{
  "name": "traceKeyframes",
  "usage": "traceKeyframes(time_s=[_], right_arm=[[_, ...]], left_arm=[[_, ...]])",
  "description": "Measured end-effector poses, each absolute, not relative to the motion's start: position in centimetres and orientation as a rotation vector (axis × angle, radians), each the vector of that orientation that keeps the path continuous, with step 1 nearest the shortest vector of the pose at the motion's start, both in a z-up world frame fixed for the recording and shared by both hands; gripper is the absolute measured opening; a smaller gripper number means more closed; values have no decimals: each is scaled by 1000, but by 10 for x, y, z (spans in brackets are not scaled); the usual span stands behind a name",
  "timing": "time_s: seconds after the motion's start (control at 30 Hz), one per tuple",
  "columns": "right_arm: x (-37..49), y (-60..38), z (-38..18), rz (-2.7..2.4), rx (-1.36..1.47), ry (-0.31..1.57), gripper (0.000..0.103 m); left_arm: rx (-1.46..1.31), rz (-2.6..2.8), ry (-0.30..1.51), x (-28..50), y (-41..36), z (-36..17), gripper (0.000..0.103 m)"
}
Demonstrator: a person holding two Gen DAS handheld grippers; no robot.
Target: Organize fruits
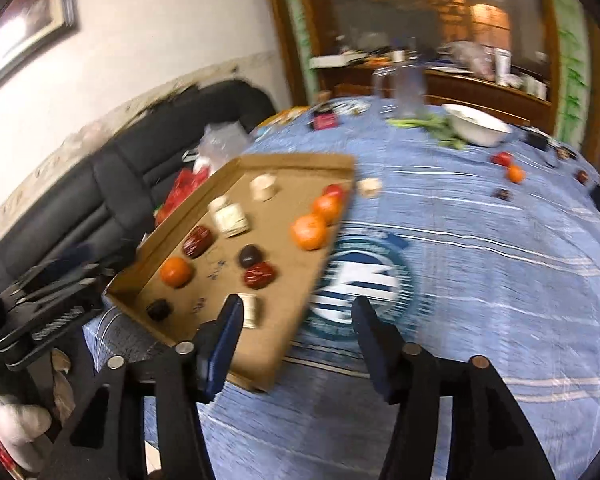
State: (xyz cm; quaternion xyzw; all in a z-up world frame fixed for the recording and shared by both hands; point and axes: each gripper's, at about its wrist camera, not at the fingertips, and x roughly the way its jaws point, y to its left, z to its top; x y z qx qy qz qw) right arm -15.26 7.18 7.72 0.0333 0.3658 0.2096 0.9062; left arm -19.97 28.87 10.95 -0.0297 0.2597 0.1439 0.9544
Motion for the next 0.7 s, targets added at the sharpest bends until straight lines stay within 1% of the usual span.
traceKeyframes(time_s=[0.1, 0.27, 0.47, 0.57, 0.7], right_arm=[[-163, 49, 78, 403, 107, 746, 63], [-181, 32, 71, 389, 105, 745, 65], [-203, 25, 59, 392, 58, 753, 65], [-209, 25, 60, 395, 42, 741, 71], [-217, 26, 64, 401, 22, 716, 72]], left_arm=[[-21, 339, 459, -217, 263, 127, 103], [45, 336, 426, -230, 225, 136, 103], [30, 322, 476, -232, 204, 140, 103], [19, 342, 490, -235, 202, 141, 103], [18, 358, 490, -238, 199, 142, 103]])
